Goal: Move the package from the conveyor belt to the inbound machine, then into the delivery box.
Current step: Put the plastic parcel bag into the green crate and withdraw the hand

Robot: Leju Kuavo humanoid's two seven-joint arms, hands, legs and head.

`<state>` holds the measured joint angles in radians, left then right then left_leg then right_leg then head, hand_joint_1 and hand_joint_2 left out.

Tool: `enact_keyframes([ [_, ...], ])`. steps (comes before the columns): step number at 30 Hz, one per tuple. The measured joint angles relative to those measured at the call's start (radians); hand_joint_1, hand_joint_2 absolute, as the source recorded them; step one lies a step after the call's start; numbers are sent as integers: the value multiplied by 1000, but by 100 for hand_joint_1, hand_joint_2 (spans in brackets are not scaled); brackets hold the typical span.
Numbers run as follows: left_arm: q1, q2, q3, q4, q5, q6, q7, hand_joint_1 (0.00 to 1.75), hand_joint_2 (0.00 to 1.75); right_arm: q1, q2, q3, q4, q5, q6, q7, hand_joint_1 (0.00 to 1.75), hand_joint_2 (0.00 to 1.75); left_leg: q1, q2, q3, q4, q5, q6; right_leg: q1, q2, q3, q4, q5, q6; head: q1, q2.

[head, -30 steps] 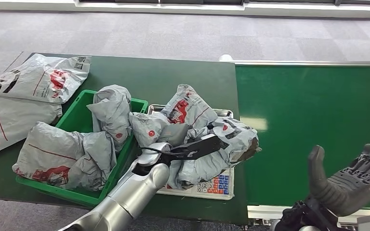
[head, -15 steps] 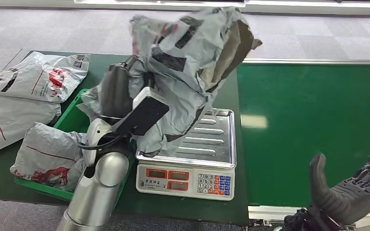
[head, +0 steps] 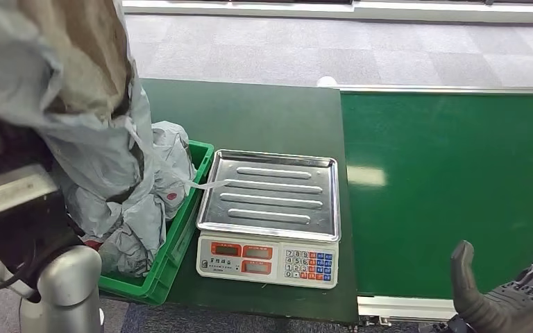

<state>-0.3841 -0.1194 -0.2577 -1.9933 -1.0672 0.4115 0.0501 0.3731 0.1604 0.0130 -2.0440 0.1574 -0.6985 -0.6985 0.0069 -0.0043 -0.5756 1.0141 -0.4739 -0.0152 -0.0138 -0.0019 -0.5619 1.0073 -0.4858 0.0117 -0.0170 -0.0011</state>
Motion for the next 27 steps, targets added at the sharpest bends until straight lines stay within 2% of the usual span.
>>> enact_keyframes([
  [2,28,39,85,41,25,-173,83,175,175,17,-3,0,-2,-10,0,2,0,175,0,1,1,-1,0,0,0,1,0,0,0,-1,0,0],
  [4,64,73,165,119,98,-315,86,175,175,25,-9,1,-2,-14,0,9,0,175,0,3,1,-1,1,-1,0,3,0,0,1,-2,0,0],
  [5,85,87,199,161,138,-357,66,175,175,26,-13,2,-2,-14,1,12,0,175,0,4,1,-1,1,-1,0,4,-1,0,1,-2,0,0],
  [7,123,111,252,235,174,-392,44,175,175,26,-20,4,0,-13,2,17,0,175,0,6,1,-1,1,-2,0,6,-2,0,2,-2,0,0],
  [10,171,141,288,315,150,-447,72,175,175,23,-29,8,4,-12,9,25,0,175,1,7,1,-1,1,-1,0,7,-2,0,2,-2,0,0],
  [13,204,164,295,396,128,-488,76,175,175,22,-38,11,10,-13,12,30,0,175,0,6,0,0,0,-1,-1,6,-2,0,2,-2,0,0],
  [19,215,185,279,592,123,-546,32,175,175,27,-62,11,21,-42,2,29,0,175,0,5,2,-1,-1,0,-1,6,0,0,1,-1,0,0],
  [20,214,187,273,611,124,-549,30,146,175,29,-65,11,23,-45,1,27,0,175,0,5,3,-1,-1,0,-1,5,1,0,1,-1,0,0],
  [23,212,197,256,655,127,-558,31,15,175,33,-70,11,24,-47,1,26,0,175,0,5,5,-1,-1,0,-1,5,3,0,0,-1,0,0],
  [24,212,200,251,666,132,-558,30,0,175,35,-71,11,24,-46,1,27,0,175,0,5,6,-1,-1,0,-1,5,4,0,0,-1,0,0],
  [27,213,203,245,688,165,-514,14,0,175,41,-72,11,25,-42,1,31,0,175,0,5,8,-1,-2,0,-1,5,6,0,-1,-1,0,0],
])
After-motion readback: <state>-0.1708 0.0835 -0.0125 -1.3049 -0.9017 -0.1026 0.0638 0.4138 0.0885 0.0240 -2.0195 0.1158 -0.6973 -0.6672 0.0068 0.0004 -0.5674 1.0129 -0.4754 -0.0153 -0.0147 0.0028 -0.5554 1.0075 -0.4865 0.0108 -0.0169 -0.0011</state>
